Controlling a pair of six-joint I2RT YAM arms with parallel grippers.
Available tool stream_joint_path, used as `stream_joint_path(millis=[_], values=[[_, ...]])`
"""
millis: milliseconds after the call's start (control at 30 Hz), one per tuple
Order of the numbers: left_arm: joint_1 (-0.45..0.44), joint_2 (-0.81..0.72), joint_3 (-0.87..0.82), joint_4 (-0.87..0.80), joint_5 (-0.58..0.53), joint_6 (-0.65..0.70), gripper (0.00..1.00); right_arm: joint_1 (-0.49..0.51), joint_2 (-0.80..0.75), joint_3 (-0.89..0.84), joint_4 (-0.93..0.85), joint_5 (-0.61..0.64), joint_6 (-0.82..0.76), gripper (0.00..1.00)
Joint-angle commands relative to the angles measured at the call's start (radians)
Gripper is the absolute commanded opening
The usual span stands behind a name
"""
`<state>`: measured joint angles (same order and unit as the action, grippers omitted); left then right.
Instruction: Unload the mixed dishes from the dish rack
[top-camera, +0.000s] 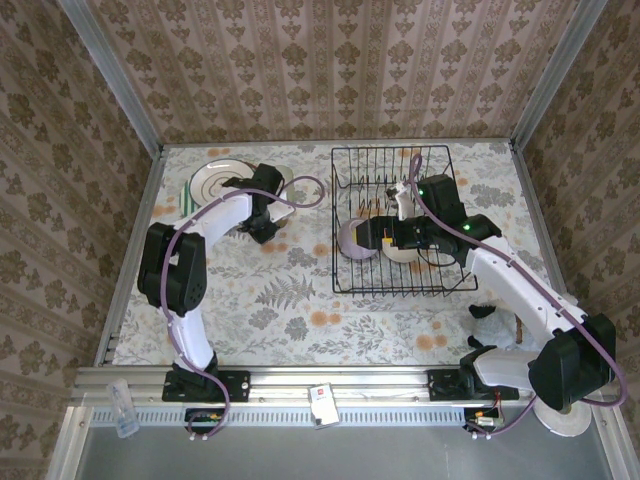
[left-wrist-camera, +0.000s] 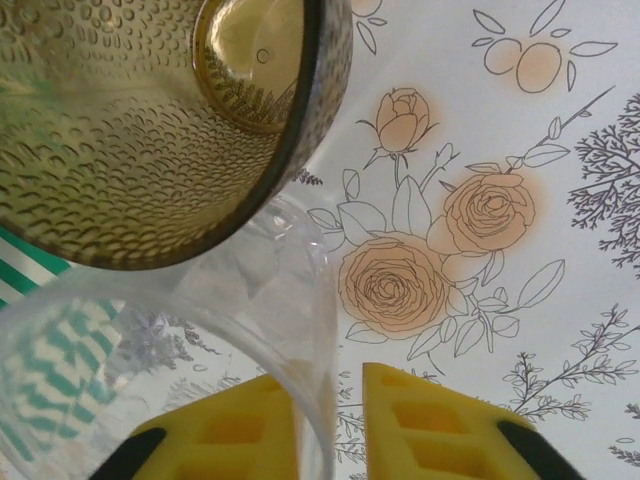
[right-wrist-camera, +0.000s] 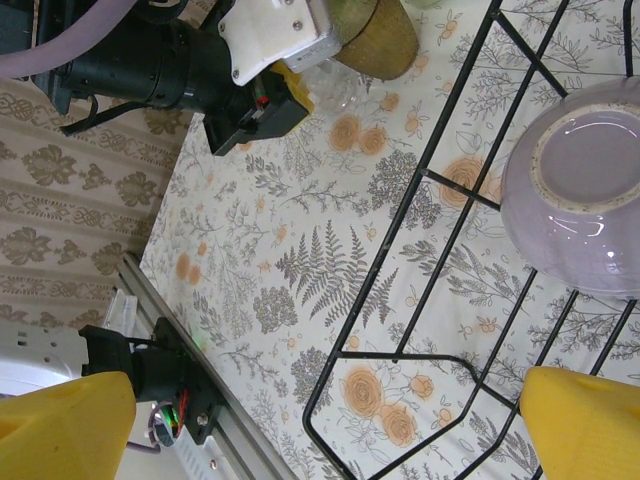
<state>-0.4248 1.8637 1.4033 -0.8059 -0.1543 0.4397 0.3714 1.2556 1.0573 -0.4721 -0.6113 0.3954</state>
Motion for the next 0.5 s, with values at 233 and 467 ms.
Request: stream_joint_path(millis=[233,467], values=[[0.0,-0.027,0.044,-0.036,-0.005,-0.025,0.37,0.009,-0.013,-0.003,-0.001,0.018,0.002,1.0],[0.0,-0.062,0.059,-0.051,-0.033,-0.04,0.52,0.011,-0.016,-0.001,-0.008,0.019,-0.003,1.0]])
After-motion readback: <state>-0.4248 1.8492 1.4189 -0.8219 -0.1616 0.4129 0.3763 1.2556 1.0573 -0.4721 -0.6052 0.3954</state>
